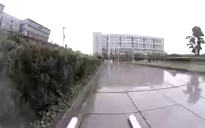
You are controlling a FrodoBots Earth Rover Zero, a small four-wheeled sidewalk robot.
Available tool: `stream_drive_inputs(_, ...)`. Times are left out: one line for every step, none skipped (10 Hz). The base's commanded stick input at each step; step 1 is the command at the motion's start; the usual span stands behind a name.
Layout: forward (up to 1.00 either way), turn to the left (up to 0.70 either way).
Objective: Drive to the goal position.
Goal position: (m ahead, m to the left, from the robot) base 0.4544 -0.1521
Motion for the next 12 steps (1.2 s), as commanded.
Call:
stream_drive_inputs(0.70,0.00)
stream_drive_inputs(0.70,0.00)
stream_drive_inputs(0.70,0.00)
stream_drive_inputs(0.70,0.00)
stream_drive_inputs(0.70,0.00)
stream_drive_inputs(0.70,0.00)
stream_drive_inputs(0.70,0.00)
stream_drive_inputs(0.70,0.00)
stream_drive_inputs(0.70,0.00)
stream_drive_inputs(0.70,0.00)
stream_drive_inputs(0.70,0.00)
stream_drive_inputs(0.70,0.00)
